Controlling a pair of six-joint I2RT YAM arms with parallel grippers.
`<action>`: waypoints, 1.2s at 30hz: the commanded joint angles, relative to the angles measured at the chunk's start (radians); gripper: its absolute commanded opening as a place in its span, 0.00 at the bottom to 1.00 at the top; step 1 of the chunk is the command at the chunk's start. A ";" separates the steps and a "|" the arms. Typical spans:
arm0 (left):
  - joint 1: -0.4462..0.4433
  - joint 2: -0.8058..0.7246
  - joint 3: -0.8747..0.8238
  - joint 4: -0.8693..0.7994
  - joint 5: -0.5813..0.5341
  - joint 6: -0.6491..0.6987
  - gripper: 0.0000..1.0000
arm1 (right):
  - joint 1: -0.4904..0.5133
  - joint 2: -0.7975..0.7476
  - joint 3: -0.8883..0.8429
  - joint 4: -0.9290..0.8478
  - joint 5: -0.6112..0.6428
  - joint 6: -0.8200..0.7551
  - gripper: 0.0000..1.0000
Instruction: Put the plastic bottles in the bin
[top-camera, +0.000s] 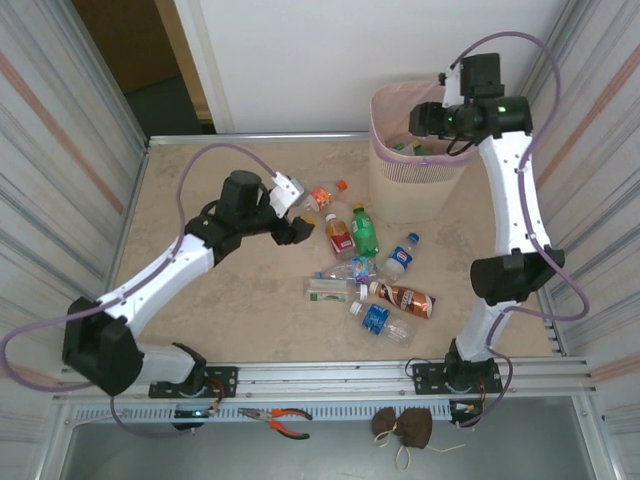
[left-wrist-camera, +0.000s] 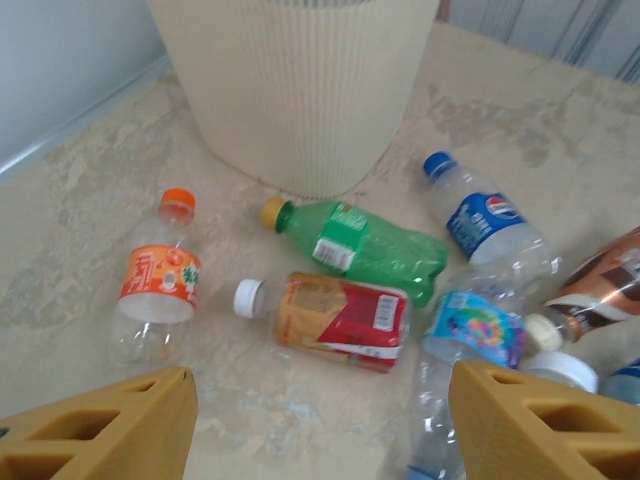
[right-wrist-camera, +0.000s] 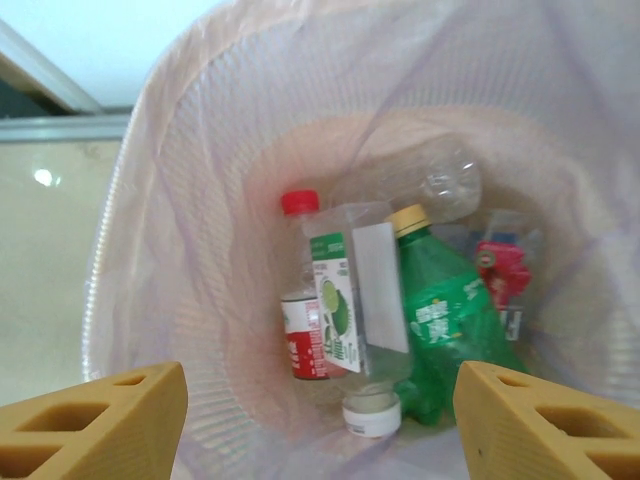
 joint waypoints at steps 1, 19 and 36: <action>0.035 0.087 0.094 -0.092 0.004 0.081 0.67 | -0.028 -0.109 -0.046 -0.002 0.017 0.033 0.70; 0.102 0.683 0.619 -0.320 -0.007 0.194 0.79 | -0.095 -0.348 -0.246 0.034 0.034 0.031 0.71; 0.106 0.945 0.811 -0.401 -0.071 0.219 0.80 | -0.106 -0.407 -0.346 0.050 0.037 0.028 0.72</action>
